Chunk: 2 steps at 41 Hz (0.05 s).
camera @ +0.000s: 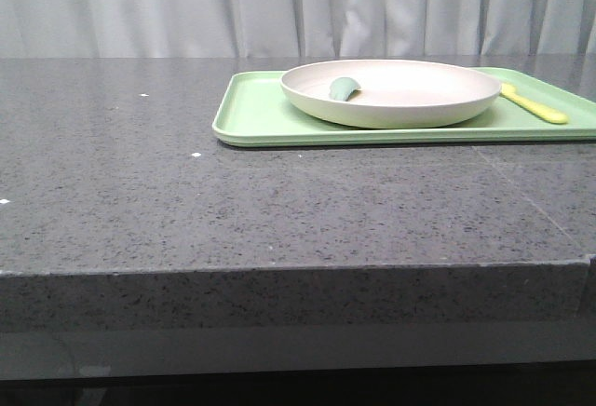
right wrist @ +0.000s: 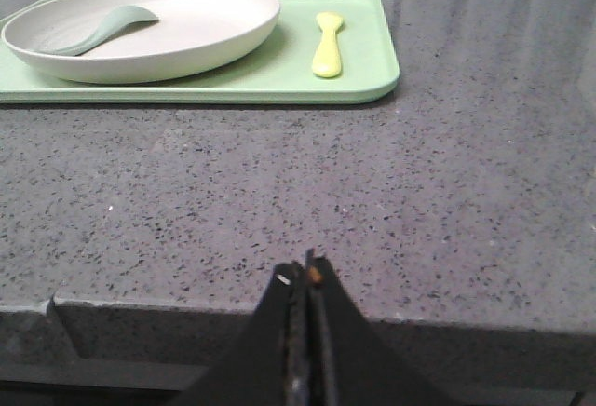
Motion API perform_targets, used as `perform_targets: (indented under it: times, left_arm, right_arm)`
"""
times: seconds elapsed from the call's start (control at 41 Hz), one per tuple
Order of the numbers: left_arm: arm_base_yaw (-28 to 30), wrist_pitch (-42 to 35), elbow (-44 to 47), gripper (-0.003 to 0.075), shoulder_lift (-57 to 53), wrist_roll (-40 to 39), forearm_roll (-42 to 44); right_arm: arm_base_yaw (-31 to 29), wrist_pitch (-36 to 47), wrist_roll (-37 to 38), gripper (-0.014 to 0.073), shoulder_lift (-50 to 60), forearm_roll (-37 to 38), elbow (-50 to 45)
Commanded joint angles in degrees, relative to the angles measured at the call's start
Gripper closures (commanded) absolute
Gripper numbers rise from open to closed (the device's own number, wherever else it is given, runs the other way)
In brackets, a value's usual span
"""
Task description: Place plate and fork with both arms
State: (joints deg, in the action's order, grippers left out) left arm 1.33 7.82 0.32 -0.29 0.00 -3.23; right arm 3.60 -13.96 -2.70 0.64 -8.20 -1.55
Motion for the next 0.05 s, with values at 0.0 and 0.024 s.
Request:
perform_targets:
  times: [0.0, 0.024]
  left_arm:
    - [0.1, -4.8, 0.2, 0.0738, -1.2, 0.0, -0.4]
    - [0.1, -4.8, 0.2, 0.0738, -1.2, 0.0, -0.4]
  right_arm:
    - [-0.1, 4.1, -0.4, 0.0661, 1.0, -0.1, 0.2]
    - [-0.1, 4.1, -0.4, 0.0661, 1.0, -0.1, 0.2]
